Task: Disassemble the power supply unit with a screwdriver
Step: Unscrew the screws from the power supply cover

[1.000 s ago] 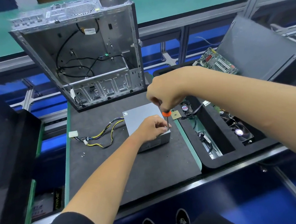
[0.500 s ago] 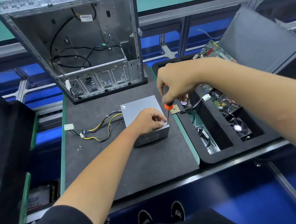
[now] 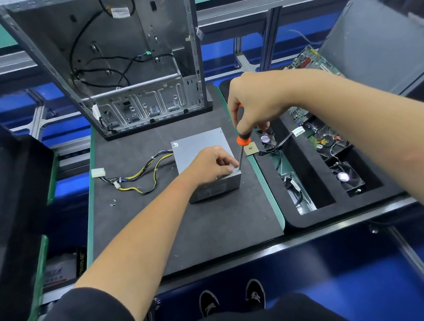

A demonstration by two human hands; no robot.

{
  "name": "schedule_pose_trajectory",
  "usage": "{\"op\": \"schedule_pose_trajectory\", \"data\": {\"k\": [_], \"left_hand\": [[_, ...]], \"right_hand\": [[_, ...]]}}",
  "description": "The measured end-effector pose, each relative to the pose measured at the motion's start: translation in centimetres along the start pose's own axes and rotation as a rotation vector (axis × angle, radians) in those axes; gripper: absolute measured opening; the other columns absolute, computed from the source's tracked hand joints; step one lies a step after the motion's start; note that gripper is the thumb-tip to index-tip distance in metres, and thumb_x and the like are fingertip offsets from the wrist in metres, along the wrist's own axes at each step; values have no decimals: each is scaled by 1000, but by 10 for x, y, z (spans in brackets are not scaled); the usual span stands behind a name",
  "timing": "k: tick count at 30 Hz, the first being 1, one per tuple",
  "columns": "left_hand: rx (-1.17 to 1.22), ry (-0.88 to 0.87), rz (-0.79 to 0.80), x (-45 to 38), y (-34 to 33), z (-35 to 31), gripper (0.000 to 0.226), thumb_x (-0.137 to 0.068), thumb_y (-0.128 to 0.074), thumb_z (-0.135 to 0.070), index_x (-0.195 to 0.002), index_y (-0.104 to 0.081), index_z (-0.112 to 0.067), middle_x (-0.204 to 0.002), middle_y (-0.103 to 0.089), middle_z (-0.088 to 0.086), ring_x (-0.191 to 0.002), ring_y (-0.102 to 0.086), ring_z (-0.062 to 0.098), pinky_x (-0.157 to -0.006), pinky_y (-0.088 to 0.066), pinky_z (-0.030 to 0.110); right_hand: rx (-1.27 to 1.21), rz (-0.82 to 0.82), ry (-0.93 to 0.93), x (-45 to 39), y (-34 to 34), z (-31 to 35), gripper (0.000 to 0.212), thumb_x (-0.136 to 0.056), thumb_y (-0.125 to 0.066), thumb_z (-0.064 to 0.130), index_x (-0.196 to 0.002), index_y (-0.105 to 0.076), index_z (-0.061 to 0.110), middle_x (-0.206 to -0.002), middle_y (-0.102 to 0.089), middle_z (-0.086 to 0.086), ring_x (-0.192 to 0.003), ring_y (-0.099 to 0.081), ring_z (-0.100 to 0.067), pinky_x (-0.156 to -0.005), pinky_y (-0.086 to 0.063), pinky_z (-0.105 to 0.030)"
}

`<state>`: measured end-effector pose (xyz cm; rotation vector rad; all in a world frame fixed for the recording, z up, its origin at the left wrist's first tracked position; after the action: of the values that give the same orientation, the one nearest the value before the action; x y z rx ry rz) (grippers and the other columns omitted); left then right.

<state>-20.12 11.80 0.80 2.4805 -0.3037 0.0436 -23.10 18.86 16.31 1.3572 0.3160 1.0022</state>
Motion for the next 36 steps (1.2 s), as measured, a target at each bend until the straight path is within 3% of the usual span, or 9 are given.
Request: {"op": "schedule_pose_trajectory", "data": {"k": [6,11,17,23,27,32,34,36], "left_hand": [[-6,23,-12,0,-2,1,8,-80,-72,-4,-88,-75,-5,-82,-58,-9,-72,-56,9,-68,-43,13],[-33,22,-7,0,-3,-2,6,-80,-72,-4,-86,-74,-6,-88,-61,2,-83,-60,24,-75,-47,25],[-30,27,-24,0,-4,-3,7,-82,-71,-4,-87,-74,-8,-88,-61,2,-78,-57,13,-69,-42,10],[-42,17,-25,-1,-4,-3,7,-82,-71,-5,-87,-74,-9,-87,-59,-2,-78,-56,11,-69,-41,8],[-38,12,-23,-1,-5,-2,7,-81,-72,-5,-85,-74,-10,-83,-57,-8,-75,-55,6,-68,-40,5],[4,40,-32,0,-4,2,13,-81,-72,-3,-77,-71,-15,-79,-57,-10,-66,-53,2,-62,-38,5],[9,50,-32,1,-3,2,12,-80,-72,-2,-78,-71,-13,-78,-57,-10,-63,-52,0,-61,-37,5],[12,52,-29,1,-4,3,9,-79,-71,0,-80,-72,-9,-78,-56,-10,-62,-51,1,-60,-38,6]], "right_hand": [[-32,-4,23,2,-1,-1,5,-73,-70,25,-67,-70,25,-46,-64,8,-46,-65,-5,-51,-43,-20],[-27,-1,36,2,-1,-1,5,-73,-69,23,-68,-70,23,-45,-63,7,-45,-64,-7,-50,-44,-20],[-9,-4,40,2,0,0,6,-74,-69,23,-68,-71,21,-44,-63,8,-45,-64,-6,-48,-43,-18],[40,54,66,3,-2,5,4,-77,-75,26,-79,-72,23,-45,-61,17,-48,-64,-2,-50,-43,-19],[135,91,84,3,-3,12,8,-78,-76,28,-84,-72,27,-67,-70,7,-69,-68,-14,-55,-43,-23],[-2,68,-108,-3,-7,9,17,-84,-57,18,-77,-63,4,-47,-65,-3,-44,-66,-19,-46,-43,-21],[-35,24,-211,-7,-5,7,21,-87,-49,17,-71,-53,4,-38,-59,-4,-37,-61,-23,-44,-42,-21],[-45,6,-271,-9,-4,8,20,-88,-44,16,-73,-52,4,-42,-61,-11,-33,-58,-24,-42,-43,-20]]}}
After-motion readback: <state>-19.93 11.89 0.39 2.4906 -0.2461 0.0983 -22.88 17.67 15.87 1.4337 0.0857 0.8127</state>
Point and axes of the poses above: each hand's wrist, its own x-axis away from the middle knuckle, its own y-axis out of the back of the hand, z = x × y, the point moved 8 cm from there along -x, towards the middle knuckle
